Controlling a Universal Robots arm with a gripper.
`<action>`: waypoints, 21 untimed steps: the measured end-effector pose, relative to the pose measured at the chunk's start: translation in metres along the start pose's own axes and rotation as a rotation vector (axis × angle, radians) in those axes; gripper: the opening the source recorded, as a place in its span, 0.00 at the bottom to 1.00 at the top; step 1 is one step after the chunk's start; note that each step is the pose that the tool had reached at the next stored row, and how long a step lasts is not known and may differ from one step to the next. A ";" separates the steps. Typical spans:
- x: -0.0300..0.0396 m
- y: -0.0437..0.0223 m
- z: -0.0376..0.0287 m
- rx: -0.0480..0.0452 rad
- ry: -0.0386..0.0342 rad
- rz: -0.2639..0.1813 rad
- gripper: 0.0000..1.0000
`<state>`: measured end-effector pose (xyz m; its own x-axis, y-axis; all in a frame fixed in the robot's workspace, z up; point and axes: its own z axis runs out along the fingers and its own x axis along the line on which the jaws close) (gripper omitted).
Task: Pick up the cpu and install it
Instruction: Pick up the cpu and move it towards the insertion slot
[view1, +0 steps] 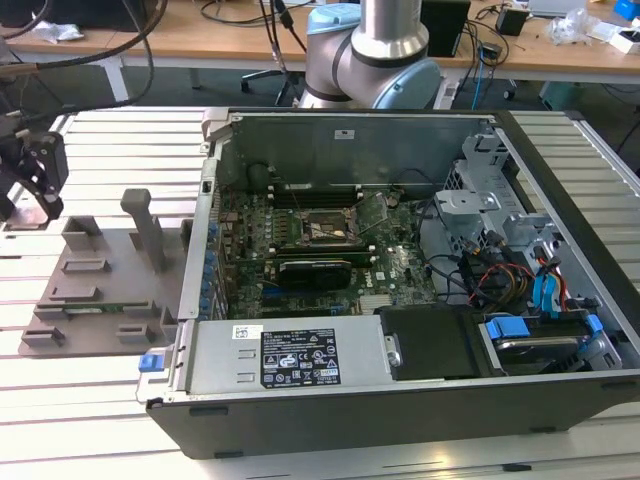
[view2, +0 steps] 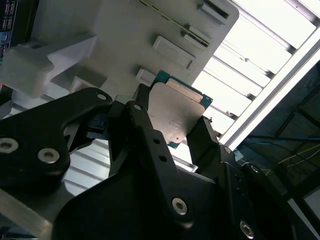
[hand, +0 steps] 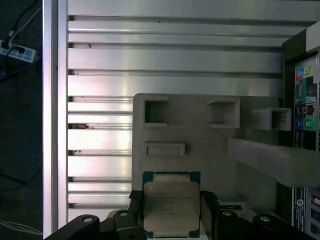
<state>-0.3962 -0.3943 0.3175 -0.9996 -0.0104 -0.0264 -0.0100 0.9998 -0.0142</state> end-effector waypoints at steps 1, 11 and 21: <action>0.0000 0.0000 -0.0017 0.0000 0.0001 0.000 0.55; -0.0005 -0.0003 -0.0218 0.0000 0.0001 0.000 0.55; -0.0011 -0.0006 -0.0405 0.0000 0.0004 0.000 0.55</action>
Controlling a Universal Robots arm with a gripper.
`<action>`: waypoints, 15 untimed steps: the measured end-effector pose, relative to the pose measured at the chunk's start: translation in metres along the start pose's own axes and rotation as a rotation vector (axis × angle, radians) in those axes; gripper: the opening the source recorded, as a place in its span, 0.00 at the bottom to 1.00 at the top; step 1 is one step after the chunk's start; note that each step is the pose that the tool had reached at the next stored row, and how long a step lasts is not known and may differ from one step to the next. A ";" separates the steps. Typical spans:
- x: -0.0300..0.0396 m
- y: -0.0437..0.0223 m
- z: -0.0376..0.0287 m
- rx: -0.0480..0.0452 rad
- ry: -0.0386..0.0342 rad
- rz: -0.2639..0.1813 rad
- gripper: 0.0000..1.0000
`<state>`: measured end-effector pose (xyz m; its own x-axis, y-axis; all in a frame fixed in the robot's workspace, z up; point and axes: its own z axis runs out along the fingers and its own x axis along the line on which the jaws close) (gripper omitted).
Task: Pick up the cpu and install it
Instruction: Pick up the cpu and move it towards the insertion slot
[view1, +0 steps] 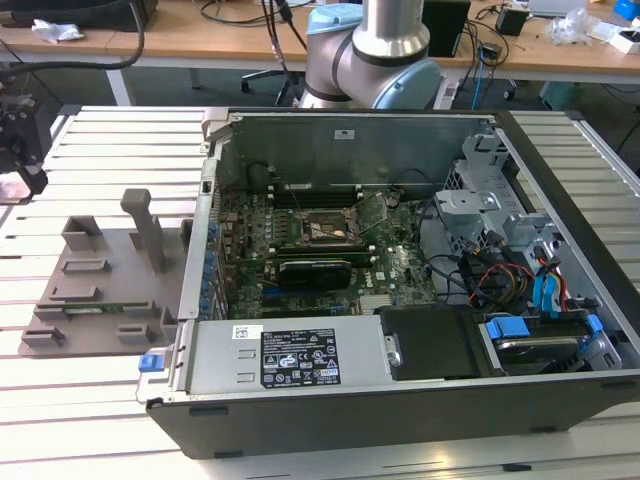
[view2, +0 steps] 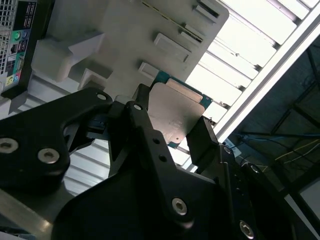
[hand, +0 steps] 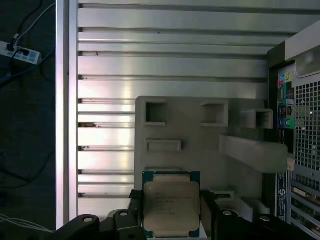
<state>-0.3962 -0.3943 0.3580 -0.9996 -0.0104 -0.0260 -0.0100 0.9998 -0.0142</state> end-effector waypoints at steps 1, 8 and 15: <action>-0.0001 0.0000 -0.0020 0.0000 0.0002 0.000 0.55; -0.0004 -0.0001 -0.0118 -0.0001 0.0002 0.000 0.55; -0.0029 -0.0002 -0.0120 0.0000 0.0005 0.000 0.55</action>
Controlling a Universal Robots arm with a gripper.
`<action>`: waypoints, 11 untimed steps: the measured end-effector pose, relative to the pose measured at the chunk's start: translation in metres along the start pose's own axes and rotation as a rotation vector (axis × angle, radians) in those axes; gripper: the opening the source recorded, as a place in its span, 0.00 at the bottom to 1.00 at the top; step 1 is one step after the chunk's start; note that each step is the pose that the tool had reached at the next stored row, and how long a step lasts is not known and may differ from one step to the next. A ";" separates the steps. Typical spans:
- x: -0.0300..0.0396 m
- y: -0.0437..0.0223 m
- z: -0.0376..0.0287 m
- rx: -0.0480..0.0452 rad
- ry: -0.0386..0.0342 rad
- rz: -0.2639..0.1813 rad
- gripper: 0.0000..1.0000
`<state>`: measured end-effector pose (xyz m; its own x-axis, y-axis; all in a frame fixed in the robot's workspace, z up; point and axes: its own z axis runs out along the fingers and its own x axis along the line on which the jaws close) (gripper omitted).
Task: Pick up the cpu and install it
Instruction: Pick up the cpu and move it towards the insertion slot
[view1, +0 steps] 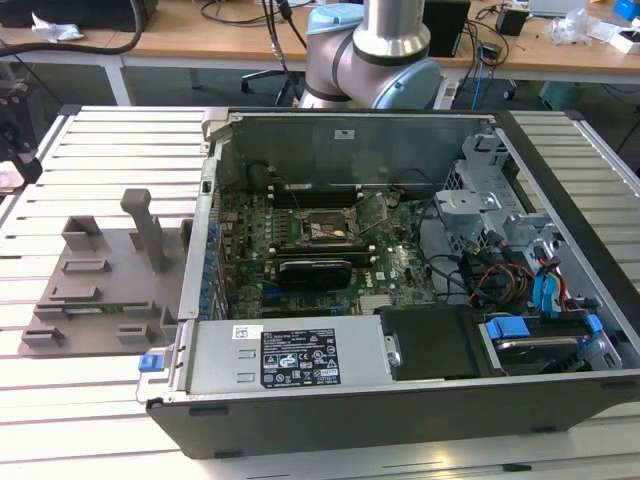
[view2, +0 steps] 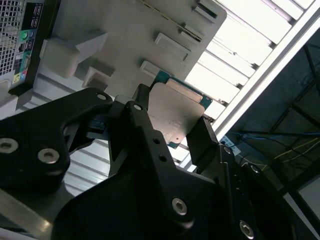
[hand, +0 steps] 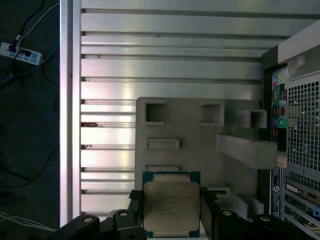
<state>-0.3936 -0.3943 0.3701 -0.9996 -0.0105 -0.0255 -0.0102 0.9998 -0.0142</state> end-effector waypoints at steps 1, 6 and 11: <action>-0.0017 0.0000 0.0000 0.0000 0.0001 0.000 0.55; -0.0204 -0.0001 0.0005 0.0000 0.0006 0.000 0.55; -0.0324 -0.0002 0.0009 0.0000 0.0010 0.000 0.55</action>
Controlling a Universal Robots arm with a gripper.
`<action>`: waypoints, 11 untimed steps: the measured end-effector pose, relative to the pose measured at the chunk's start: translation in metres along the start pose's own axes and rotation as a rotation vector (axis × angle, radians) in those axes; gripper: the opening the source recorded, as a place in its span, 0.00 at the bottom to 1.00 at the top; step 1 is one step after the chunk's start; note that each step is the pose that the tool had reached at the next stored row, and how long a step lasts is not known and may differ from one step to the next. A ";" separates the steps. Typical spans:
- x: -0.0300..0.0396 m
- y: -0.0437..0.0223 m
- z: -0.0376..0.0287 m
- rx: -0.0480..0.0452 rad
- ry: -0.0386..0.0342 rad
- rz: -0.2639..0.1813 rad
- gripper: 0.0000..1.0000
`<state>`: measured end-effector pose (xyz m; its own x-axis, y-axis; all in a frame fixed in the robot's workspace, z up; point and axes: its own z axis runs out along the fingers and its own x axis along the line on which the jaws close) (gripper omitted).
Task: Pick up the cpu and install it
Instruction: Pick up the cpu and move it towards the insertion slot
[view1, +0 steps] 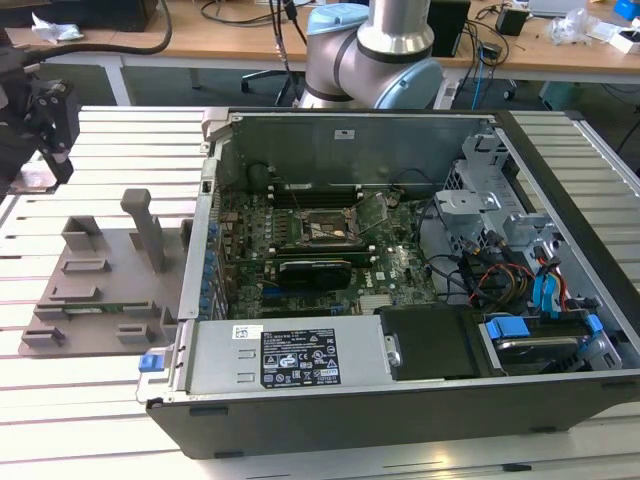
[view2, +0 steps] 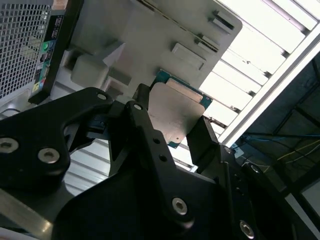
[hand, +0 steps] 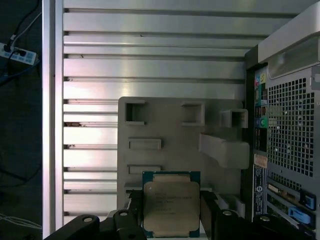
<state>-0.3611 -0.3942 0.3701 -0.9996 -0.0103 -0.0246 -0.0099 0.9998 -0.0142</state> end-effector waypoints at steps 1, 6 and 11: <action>-0.0029 -0.0001 0.0000 0.0001 0.0002 0.000 0.55; -0.0145 -0.0001 0.0003 0.0000 0.0004 0.000 0.55; -0.0237 -0.0002 0.0006 -0.0001 0.0003 0.000 0.55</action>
<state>-0.3375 -0.3942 0.3700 -0.9997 -0.0103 -0.0243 -0.0100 0.9999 -0.0141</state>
